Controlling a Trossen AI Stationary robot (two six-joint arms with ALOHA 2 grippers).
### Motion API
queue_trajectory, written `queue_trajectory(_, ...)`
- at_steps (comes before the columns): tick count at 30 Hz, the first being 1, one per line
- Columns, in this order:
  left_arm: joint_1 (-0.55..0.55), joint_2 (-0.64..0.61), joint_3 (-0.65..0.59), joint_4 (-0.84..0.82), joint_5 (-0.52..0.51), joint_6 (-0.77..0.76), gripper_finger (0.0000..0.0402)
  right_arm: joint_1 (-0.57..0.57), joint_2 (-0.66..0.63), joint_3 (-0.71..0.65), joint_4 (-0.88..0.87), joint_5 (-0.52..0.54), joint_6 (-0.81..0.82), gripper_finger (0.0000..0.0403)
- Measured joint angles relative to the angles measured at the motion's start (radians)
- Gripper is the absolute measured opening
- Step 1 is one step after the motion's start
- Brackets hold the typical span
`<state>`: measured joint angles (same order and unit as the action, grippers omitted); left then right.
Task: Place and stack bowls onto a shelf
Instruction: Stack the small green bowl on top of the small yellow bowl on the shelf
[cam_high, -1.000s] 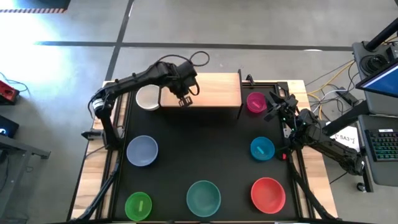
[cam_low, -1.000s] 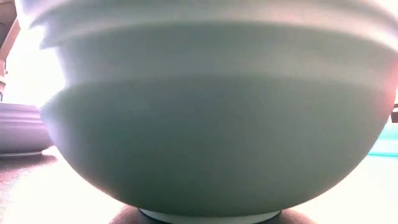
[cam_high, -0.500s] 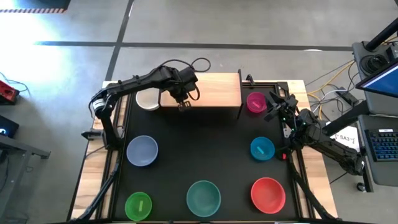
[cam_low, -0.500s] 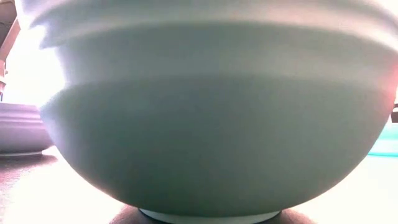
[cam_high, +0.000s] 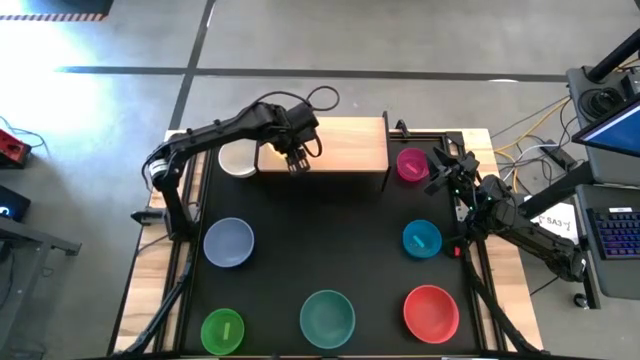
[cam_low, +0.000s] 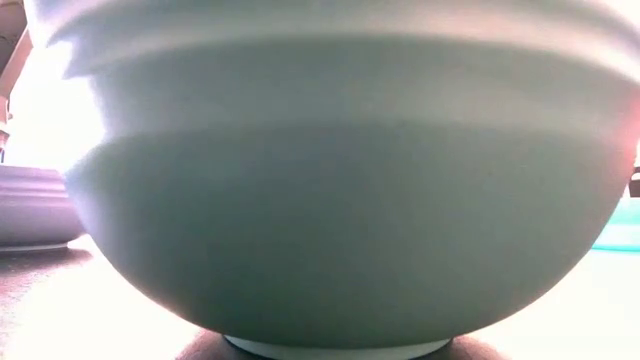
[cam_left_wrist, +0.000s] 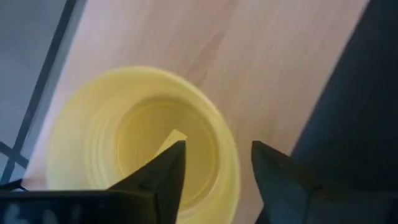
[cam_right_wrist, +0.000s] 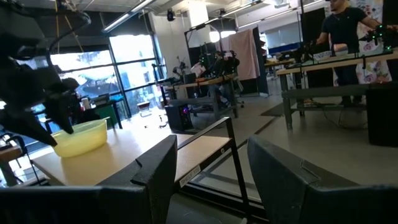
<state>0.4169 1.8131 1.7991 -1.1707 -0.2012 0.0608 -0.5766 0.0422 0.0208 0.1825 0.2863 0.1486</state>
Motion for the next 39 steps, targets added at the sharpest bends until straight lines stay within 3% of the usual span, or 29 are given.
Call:
queue_trajectory(5,-0.02,-0.005,0.053,-0.003,-0.01,0.0,0.0209,0.0,0.0,0.0,0.0,0.0,-0.002,0.0185)
queue_trajectory(10,-0.063,-0.011,0.102,-0.035,-0.032,-0.037,0.0217,0.0,0.0,0.0,0.0,0.0,-0.002,0.0185)
queue_trajectory(19,-0.283,-0.011,0.123,-0.143,-0.111,-0.124,0.021,0.0,0.0,0.0,0.0,0.0,0.0,0.0185)
queue_trajectory(25,-0.46,-0.002,0.097,-0.256,0.009,-0.362,0.021,0.0,0.0,0.0,0.0,0.0,-0.002,0.0185)
queue_trajectory(32,-0.638,-0.001,0.052,-0.398,0.011,-0.76,0.021,0.0,0.0,0.0,0.0,0.0,-0.002,0.0185)
queue_trajectory(39,-0.783,-0.004,-0.072,-0.378,0.165,-1.024,0.0209,0.0,0.0,0.0,0.0,0.0,-0.002,0.0185)
